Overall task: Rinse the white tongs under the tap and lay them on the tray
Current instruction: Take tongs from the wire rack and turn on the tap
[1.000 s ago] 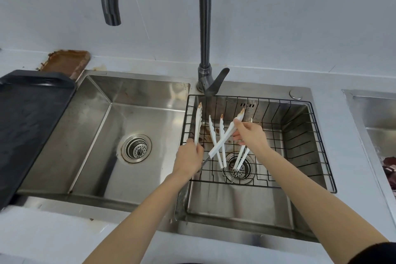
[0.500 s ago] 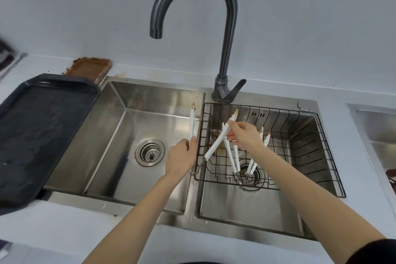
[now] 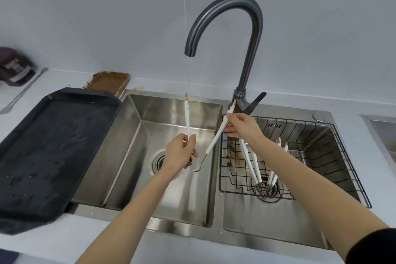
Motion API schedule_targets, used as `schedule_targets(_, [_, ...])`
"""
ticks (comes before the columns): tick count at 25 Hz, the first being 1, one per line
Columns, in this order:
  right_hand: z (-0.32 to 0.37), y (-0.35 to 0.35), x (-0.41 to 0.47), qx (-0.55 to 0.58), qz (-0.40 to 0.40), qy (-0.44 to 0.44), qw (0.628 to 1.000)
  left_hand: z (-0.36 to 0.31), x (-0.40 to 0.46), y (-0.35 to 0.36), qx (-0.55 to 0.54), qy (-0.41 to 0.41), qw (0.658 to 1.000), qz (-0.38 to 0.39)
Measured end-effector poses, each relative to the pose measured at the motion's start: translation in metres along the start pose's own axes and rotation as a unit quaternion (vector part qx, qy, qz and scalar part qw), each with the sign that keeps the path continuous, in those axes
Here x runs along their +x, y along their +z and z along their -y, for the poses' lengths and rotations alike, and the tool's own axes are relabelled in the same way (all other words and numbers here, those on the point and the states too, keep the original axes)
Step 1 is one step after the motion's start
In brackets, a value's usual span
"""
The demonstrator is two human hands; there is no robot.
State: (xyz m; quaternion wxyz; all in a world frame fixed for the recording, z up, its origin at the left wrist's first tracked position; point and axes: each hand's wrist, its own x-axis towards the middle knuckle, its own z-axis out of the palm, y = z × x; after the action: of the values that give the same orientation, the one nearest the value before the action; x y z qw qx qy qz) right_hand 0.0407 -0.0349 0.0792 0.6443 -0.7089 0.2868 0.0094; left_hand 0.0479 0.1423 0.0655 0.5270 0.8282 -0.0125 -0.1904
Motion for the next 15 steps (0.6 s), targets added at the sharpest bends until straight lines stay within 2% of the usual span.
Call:
schedule_targets(8, [0.021, 0.006, 0.017, -0.021, -0.022, -0.024, 0.999, -0.01, 0.026, -0.018, -0.021, 0.018, 0.999, 0.036])
schedule_targets(10, [0.023, -0.003, 0.021, -0.084, -0.113, -0.077, 0.987, -0.012, 0.032, -0.02, -0.017, 0.018, 0.999, 0.03])
schedule_targets(12, [0.026, -0.017, 0.027, -0.136, -0.216, -0.124, 0.959, -0.012, 0.037, -0.023, -0.012, 0.015, 1.0, 0.019])
schedule_targets(15, [0.03, -0.038, 0.037, -0.172, -0.256, -0.112, 0.945, -0.011, 0.044, -0.026, -0.019, 0.011, 1.0, 0.003])
